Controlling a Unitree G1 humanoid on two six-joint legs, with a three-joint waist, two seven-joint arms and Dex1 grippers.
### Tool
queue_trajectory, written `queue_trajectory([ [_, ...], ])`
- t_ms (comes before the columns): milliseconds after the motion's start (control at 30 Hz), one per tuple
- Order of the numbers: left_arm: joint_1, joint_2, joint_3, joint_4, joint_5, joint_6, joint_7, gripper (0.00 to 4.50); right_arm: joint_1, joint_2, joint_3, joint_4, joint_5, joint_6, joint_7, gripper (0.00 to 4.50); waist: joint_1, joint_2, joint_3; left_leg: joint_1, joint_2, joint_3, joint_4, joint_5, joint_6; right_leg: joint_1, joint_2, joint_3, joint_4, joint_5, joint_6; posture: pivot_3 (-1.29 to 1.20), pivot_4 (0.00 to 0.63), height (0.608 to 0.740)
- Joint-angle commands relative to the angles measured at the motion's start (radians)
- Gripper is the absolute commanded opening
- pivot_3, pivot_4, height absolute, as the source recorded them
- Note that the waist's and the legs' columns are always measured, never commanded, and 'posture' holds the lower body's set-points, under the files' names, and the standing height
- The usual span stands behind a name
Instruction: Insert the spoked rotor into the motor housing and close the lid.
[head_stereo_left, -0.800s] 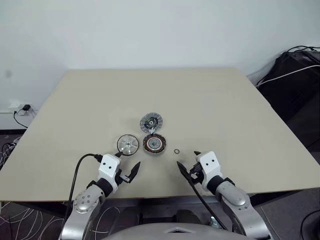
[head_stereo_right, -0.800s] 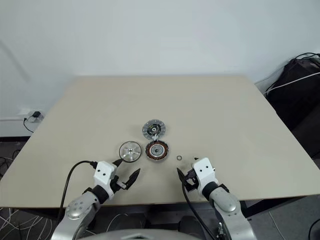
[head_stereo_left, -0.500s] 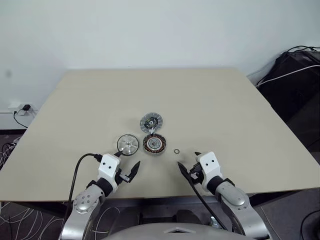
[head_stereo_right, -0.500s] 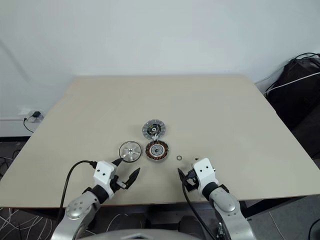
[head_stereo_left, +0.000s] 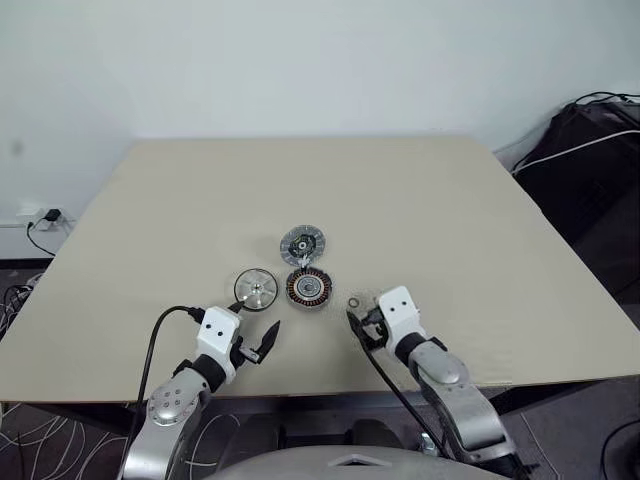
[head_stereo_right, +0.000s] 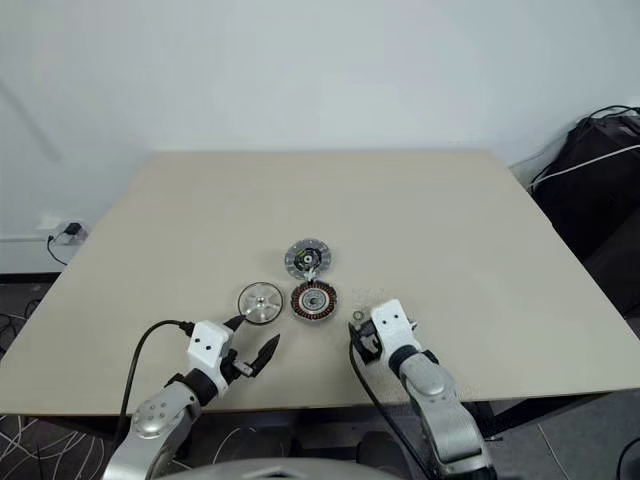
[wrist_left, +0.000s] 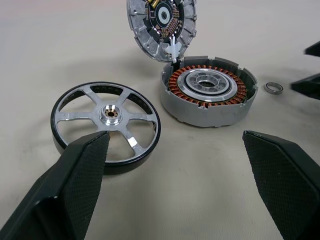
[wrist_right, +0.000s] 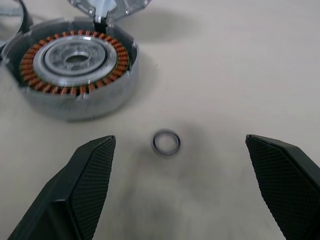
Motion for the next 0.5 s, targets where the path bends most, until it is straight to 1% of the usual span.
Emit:
queue_trajectory([
  [33,-0.013,-0.002,-0.004,-0.026,0.006,-0.014,0.002,4.50,-0.052,0.015,-0.005,0.035,-0.004,0.002,-0.011,4.46,0.000,0.000,0.000,0.000,0.000,0.000,0.000,0.000,0.000,0.000,0.000,0.000,0.000,0.001,0.000,0.00,0.000,0.740],
  [233,-0.009,-0.004,-0.005,-0.032,0.005,-0.014,0.001,4.50,-0.118,0.042,-0.027,0.124,0.020,0.001,-0.008,4.46,-0.005,0.001,0.000,0.000,0.000,0.000,-0.001,0.000,0.000,0.000,0.001,0.000,0.000,0.001,0.000,0.00,0.000,0.740],
  [500,-0.008,-0.004,-0.007,-0.035,0.003,-0.013,-0.002,4.50,-0.164,0.068,-0.035,0.213,0.037,-0.005,0.007,4.46,-0.014,0.001,0.000,0.000,0.000,0.000,-0.001,0.000,0.001,0.000,0.003,0.000,0.000,0.002,0.000,0.00,0.000,0.740],
])
